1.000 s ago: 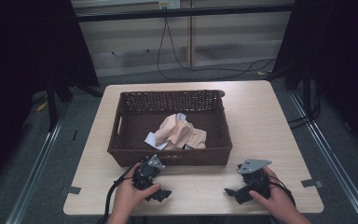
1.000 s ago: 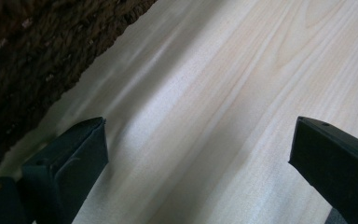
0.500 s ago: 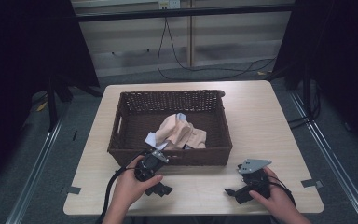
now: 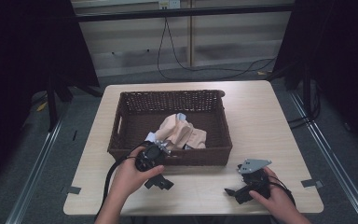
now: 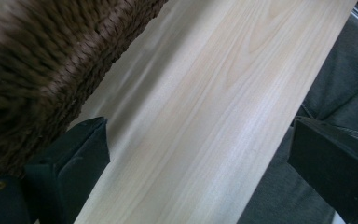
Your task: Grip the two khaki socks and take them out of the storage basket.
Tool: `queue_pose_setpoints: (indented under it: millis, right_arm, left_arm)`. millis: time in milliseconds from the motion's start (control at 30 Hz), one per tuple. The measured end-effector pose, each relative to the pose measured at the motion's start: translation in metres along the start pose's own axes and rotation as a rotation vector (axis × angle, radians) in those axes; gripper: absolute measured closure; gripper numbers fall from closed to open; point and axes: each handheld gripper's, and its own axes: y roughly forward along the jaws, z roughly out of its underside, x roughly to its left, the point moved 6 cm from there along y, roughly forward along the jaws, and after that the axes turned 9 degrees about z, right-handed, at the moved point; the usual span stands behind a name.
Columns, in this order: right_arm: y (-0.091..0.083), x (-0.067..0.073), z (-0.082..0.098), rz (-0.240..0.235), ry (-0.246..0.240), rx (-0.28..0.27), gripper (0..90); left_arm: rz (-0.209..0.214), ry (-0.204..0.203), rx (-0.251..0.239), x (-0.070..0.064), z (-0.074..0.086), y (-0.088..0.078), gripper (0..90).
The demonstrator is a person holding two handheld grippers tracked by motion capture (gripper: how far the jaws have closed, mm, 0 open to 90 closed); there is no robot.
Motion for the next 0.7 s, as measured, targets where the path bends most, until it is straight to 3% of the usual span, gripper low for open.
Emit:
queue_pose_setpoints:
  millis: [500, 700]
  right_arm:
    - [0.000, 0.000, 0.000, 0.000, 0.000, 0.000, 0.0]
    - [0.000, 0.000, 0.000, 0.000, 0.000, 0.000, 0.0]
  left_arm:
    - [0.003, 0.001, -0.015, -0.007, -0.025, -0.040, 5.0]
    - [0.013, -0.011, -0.024, -0.002, -0.036, -0.048, 5.0]
